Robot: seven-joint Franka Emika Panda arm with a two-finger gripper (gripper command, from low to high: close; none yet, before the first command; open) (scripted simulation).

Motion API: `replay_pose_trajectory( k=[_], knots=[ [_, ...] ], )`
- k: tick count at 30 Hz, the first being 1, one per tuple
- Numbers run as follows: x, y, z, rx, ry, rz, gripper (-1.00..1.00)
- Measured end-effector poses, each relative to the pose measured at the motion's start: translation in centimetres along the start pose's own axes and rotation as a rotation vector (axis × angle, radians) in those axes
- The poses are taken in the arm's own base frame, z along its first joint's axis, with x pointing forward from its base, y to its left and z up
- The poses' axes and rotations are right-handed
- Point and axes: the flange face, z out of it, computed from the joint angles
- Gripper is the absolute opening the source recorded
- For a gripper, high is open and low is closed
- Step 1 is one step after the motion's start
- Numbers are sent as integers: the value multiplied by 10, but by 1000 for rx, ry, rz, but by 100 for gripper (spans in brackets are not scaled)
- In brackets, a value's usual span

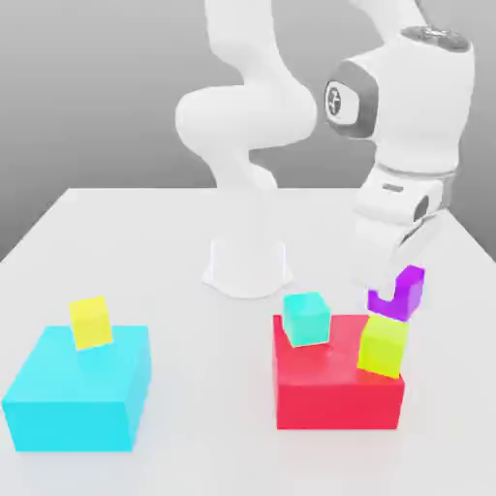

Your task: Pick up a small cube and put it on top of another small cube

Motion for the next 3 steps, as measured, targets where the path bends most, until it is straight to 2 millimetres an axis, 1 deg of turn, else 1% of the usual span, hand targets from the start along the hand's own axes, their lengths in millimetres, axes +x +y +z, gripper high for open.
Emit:
replay_pose_trajectory(
  k=[3],
  knots=[
    [0, 0, 0, 0, 0, 0, 100]
  ],
)
